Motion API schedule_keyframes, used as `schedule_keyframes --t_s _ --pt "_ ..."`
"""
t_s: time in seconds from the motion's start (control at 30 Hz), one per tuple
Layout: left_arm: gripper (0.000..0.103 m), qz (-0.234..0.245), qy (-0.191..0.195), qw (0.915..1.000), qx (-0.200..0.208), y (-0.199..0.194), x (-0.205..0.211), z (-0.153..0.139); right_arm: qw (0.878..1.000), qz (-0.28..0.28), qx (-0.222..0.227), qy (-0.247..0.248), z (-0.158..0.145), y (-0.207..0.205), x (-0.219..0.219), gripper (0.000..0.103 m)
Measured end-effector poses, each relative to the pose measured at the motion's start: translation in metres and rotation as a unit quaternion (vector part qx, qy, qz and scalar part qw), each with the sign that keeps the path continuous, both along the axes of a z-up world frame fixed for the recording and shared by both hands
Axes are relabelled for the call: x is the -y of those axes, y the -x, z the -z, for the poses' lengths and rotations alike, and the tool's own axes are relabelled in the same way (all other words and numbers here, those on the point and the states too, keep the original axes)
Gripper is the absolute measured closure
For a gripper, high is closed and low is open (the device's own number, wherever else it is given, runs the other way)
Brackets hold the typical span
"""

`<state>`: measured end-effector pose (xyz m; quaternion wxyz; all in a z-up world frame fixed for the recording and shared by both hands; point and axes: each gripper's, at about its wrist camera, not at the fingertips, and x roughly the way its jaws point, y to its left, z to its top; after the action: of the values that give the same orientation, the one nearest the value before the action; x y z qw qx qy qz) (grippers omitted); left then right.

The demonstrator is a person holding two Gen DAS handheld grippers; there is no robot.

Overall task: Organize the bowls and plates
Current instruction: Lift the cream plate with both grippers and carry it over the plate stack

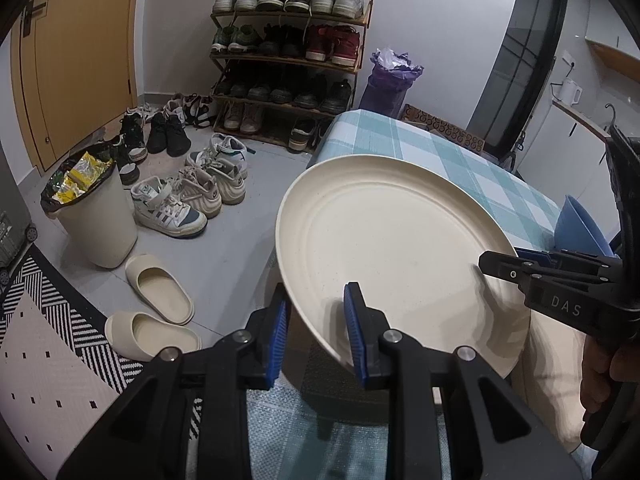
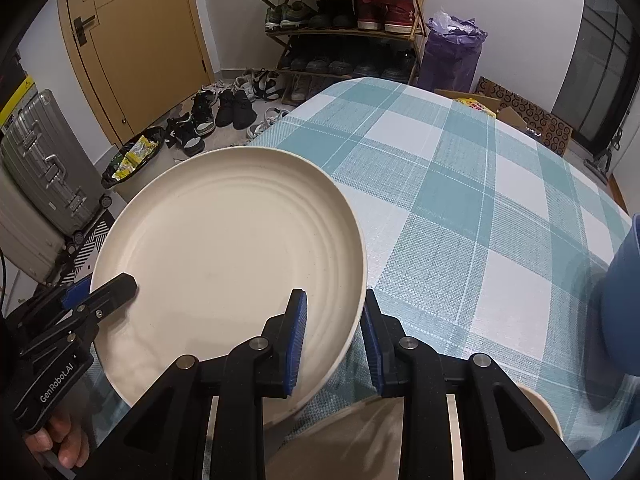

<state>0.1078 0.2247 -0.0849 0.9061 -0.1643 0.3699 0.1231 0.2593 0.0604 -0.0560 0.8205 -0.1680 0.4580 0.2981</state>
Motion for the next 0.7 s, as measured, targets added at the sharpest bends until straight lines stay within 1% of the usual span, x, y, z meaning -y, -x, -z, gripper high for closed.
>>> schedule_keyframes --t_s 0.4,0.7 --pt "0.078 0.014 -0.02 0.9994 0.023 0.006 0.015 -0.024 0.999 0.012 0.031 -0.015 -0.033 0.017 0.018 0.076" --pt "0.078 0.032 -0.038 0.9981 0.037 0.011 0.034 -0.04 0.998 0.027 0.042 -0.026 -0.051 0.028 0.042 0.076"
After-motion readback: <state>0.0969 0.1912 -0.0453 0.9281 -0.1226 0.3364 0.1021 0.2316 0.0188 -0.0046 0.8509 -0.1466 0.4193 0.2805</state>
